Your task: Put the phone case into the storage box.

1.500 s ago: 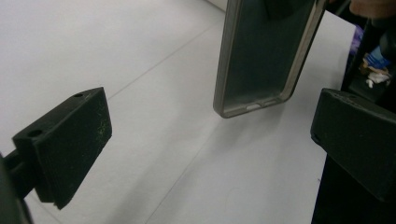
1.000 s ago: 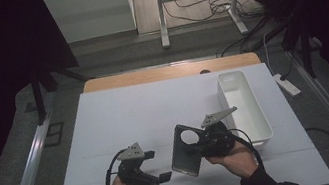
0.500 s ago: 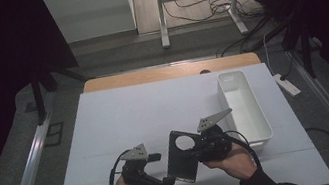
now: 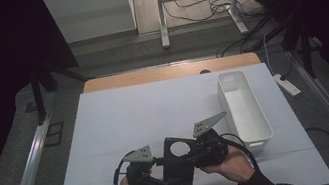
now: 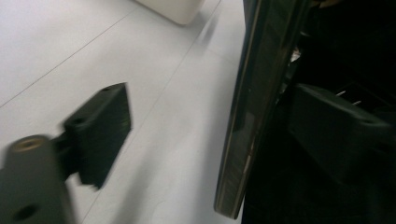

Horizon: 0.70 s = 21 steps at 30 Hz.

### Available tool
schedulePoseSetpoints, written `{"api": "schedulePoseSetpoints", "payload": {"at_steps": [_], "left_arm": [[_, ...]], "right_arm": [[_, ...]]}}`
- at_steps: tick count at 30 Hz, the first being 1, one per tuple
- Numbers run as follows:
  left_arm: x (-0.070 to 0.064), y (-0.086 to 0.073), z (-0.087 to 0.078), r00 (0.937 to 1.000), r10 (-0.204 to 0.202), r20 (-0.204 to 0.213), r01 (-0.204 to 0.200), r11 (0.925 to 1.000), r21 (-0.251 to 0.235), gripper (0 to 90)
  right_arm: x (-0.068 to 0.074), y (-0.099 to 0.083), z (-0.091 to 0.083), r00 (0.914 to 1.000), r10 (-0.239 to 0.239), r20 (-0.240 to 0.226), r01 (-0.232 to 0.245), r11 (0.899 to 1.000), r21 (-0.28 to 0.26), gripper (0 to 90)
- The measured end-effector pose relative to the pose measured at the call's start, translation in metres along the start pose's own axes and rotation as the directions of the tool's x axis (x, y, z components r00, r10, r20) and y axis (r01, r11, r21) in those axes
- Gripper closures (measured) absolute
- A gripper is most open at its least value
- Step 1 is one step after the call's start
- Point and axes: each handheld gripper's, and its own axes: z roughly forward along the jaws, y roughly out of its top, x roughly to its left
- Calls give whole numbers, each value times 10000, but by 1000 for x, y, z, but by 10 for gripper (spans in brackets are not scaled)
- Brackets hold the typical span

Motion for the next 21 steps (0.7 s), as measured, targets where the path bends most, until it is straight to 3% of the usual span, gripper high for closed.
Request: {"api": "schedulePoseSetpoints", "payload": {"at_steps": [11,21], "left_arm": [[3,-2,-2,9940,-70,1092,81,9999,-97,598],[3,-2,-1,9837,25,1800,-12,10000,-73,755]], "right_arm": [[1,0,0,9996,-76,-266,76,10000,-26,852],[1,1,2,9988,-143,-466,145,9999,40,852]]}}
